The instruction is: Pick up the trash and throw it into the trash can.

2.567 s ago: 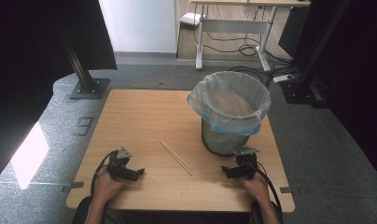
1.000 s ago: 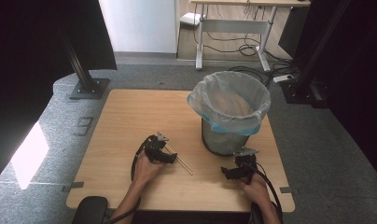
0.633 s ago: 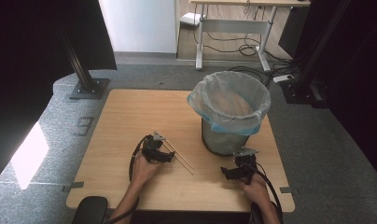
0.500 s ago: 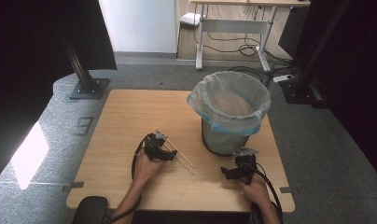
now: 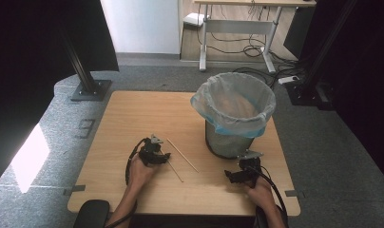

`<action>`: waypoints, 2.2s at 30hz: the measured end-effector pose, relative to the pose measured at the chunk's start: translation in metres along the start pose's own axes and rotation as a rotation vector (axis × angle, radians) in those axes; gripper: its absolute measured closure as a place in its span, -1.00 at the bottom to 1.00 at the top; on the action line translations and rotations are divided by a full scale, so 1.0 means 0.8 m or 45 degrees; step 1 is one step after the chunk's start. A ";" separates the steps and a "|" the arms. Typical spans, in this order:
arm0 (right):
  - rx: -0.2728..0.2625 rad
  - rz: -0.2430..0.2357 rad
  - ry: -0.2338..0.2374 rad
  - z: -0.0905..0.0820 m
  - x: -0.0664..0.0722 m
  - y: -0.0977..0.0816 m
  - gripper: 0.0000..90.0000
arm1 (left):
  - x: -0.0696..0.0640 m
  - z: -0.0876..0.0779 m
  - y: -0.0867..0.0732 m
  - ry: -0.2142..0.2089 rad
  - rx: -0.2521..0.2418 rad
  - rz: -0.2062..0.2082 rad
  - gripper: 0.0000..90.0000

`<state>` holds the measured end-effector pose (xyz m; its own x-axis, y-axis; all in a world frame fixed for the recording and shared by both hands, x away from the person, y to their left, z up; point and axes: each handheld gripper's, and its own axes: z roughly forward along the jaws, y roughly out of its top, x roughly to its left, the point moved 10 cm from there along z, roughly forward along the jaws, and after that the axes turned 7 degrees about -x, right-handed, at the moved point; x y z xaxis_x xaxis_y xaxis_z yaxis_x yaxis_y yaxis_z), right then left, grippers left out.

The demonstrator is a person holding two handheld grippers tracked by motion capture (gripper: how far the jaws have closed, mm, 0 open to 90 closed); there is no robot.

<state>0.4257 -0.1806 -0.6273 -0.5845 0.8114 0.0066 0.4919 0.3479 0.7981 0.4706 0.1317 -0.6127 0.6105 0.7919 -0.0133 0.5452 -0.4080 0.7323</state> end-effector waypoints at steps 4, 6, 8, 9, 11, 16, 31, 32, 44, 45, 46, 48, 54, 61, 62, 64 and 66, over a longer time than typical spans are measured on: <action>0.000 0.000 0.000 0.000 0.000 0.000 -1.00 | 0.008 -0.004 -0.002 -0.011 0.009 0.006 0.37; 0.000 0.000 0.000 0.000 0.000 0.000 -1.00 | 0.012 -0.005 -0.002 -0.025 0.022 -0.002 0.68; 0.000 0.000 0.000 0.000 0.000 0.000 -1.00 | 0.014 -0.006 -0.003 -0.044 0.023 -0.020 0.88; 0.000 0.000 0.000 0.000 0.000 0.000 -1.00 | 0.014 -0.006 -0.003 -0.044 0.023 -0.020 0.88; 0.000 0.000 0.000 0.000 0.000 0.000 -1.00 | 0.015 -0.007 -0.002 -0.063 0.024 -0.037 0.90; 0.000 0.000 0.001 0.000 0.000 0.000 -1.00 | 0.017 -0.006 -0.001 -0.088 0.052 -0.044 0.91; 0.000 -0.002 0.002 0.000 0.001 0.000 -1.00 | 0.020 -0.058 0.075 -0.221 0.039 -0.019 0.91; 0.000 -0.003 0.002 0.000 0.001 0.000 -1.00 | 0.020 -0.062 0.083 -0.224 0.036 -0.011 0.91; 0.002 -0.005 0.007 0.000 0.001 0.000 -1.00 | 0.014 -0.131 0.200 -0.258 -0.013 0.094 0.91; 0.002 -0.006 0.007 0.000 0.001 0.000 -1.00 | 0.012 -0.136 0.211 -0.259 -0.022 0.102 0.91; 0.002 -0.006 0.007 0.000 0.001 0.000 -1.00 | 0.010 -0.142 0.222 -0.260 -0.030 0.108 0.91; 0.001 -0.005 0.007 0.000 0.002 0.000 -1.00 | 0.008 -0.146 0.232 -0.259 -0.035 0.118 0.91; 0.002 -0.012 0.010 0.000 0.002 0.000 -1.00 | -0.012 -0.164 0.293 -0.266 -0.055 0.189 0.91; 0.002 -0.011 0.013 0.000 0.002 0.000 -1.00 | -0.056 -0.159 0.358 -0.306 -0.073 0.265 0.91; 0.001 -0.012 0.013 0.000 0.003 0.000 -1.00 | -0.071 -0.152 0.373 -0.325 -0.073 0.280 0.91; 0.001 -0.012 0.013 0.000 0.003 0.000 -1.00 | -0.080 -0.147 0.380 -0.334 -0.074 0.286 0.91; 0.001 -0.013 0.014 0.000 0.003 0.000 -1.00 | -0.096 -0.138 0.392 -0.360 -0.068 0.305 0.91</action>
<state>0.4242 -0.1789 -0.6273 -0.5968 0.8024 0.0049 0.4863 0.3569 0.7976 0.5318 -0.0069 -0.3070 0.8557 0.5170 -0.0192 0.3416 -0.5367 0.7716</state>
